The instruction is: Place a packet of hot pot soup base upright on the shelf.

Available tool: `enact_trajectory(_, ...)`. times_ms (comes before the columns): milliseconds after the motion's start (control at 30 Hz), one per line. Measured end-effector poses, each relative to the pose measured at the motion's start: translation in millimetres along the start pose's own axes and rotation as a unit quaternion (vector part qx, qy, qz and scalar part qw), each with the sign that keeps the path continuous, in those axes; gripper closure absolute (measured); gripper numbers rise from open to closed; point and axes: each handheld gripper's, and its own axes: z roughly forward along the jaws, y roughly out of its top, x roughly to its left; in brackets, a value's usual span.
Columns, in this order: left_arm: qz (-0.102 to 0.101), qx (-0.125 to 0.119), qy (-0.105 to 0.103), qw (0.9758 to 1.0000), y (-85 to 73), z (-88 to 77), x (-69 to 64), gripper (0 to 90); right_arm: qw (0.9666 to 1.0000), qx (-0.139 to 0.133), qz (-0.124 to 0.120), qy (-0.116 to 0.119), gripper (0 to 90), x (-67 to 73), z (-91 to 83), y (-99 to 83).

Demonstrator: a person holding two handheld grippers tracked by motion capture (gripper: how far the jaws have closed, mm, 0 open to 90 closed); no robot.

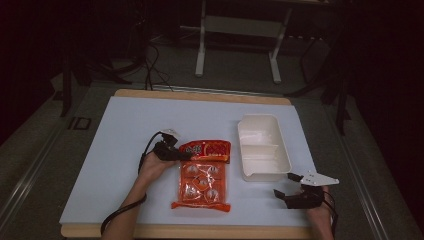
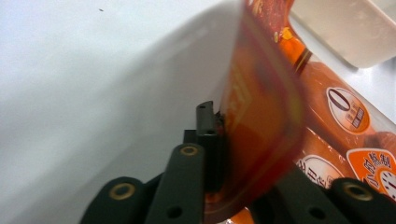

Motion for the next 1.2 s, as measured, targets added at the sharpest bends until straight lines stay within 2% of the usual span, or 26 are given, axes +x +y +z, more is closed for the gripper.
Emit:
enact_trajectory(67,-0.007,0.002,0.001,1.0000,2.8,-2.0,-1.0,90.0,1.0000,0.000,0.000,-0.001,10.6,0.0,0.0,0.0)
enact_trajectory(133,-0.018,-0.009,-0.010,0.9997,4.5,-7.3,-1.1,90.0,1.0000,-0.002,0.000,0.000,10.6,0.0,-0.4,-0.1)
enact_trajectory(167,-0.018,-0.010,-0.011,0.9997,5.8,-10.5,-1.7,90.0,1.0000,-0.003,0.001,0.000,10.6,-0.1,-0.4,-0.1)
enact_trajectory(267,-0.001,-0.010,0.002,1.0000,11.7,-19.8,-6.5,90.0,1.0000,-0.002,0.001,0.000,10.6,-0.5,-0.4,-0.1)
enact_trajectory(500,-0.019,-0.034,0.021,0.9990,27.4,-43.8,-8.2,90.0,1.0000,-0.002,0.001,-0.001,10.6,-0.1,-0.3,-0.1)
enact_trajectory(633,-0.025,-0.033,0.028,0.9988,35.0,-53.7,-9.4,90.0,1.0000,-0.002,0.002,-0.001,10.6,0.0,-0.4,-0.1)
enact_trajectory(767,-0.037,-0.044,0.034,0.9977,42.5,-65.9,-10.7,90.0,1.0000,-0.002,0.001,-0.001,10.6,0.0,-0.4,-0.1)
enact_trajectory(933,-0.026,-0.053,0.049,0.9970,56.0,-84.2,-18.7,90.0,1.0000,-0.003,0.002,-0.001,10.6,-0.2,-0.5,-0.2)
enact_trajectory(1000,-0.025,-0.057,0.049,0.9968,58.8,-88.1,-19.8,90.0,1.0000,-0.002,0.001,-0.001,10.6,-0.4,-0.7,-0.1)
enact_trajectory(1067,-0.026,-0.072,0.051,0.9957,67.3,-98.6,-26.1,90.0,1.0000,-0.003,0.002,-0.001,10.6,-0.3,-1.2,-0.1)
enact_trajectory(1200,-0.017,-0.078,0.051,0.9955,75.0,-107.6,-36.5,90.0,1.0000,-0.003,0.003,0.000,10.6,-0.3,-1.2,-0.2)
